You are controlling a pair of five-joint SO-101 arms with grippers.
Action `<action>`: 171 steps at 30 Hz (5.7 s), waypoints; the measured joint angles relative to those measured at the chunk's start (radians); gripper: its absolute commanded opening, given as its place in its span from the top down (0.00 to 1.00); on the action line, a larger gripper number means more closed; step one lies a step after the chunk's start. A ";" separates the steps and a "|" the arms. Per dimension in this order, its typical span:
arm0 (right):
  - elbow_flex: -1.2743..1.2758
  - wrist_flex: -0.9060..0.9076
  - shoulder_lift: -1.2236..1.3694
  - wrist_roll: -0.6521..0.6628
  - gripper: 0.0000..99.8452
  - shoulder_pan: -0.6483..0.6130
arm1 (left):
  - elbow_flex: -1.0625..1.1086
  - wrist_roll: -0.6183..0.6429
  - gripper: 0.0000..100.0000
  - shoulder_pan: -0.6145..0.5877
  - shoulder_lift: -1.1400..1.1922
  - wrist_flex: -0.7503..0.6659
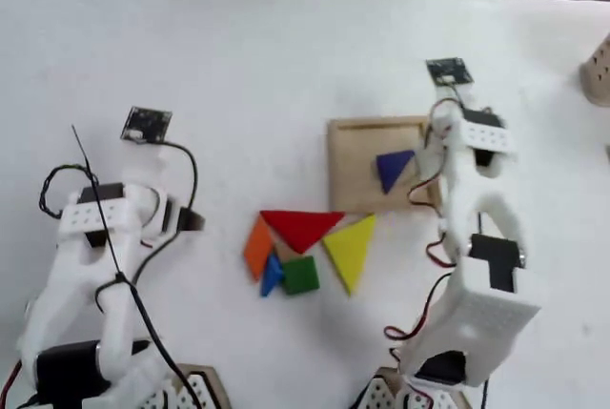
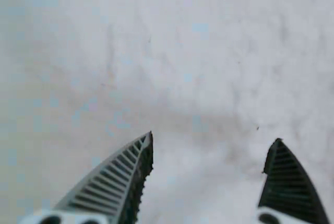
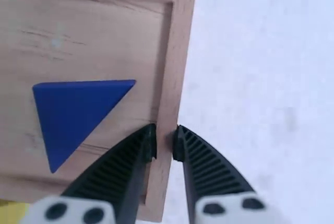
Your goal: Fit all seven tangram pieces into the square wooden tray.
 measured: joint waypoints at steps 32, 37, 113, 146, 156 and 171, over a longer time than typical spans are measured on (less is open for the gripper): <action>-0.106 0.425 -0.103 0.046 0.98 0.146 | 0.000 0.000 0.71 0.000 0.000 0.000; 0.038 0.319 -0.135 0.017 0.98 0.143 | 0.000 0.000 0.92 0.000 0.000 0.000; 0.253 -0.144 -0.095 -0.278 0.98 0.051 | 0.028 0.000 0.98 0.052 0.000 -0.132; 0.219 -0.021 -0.094 -0.500 0.98 -0.255 | 0.028 0.000 0.98 0.048 0.000 -0.132; 0.221 -0.115 -0.092 -0.503 0.98 -0.315 | 0.028 0.000 0.98 0.048 0.000 -0.132; 0.115 -0.183 0.000 -0.503 0.98 -0.278 | 0.028 0.000 0.98 0.048 0.000 -0.132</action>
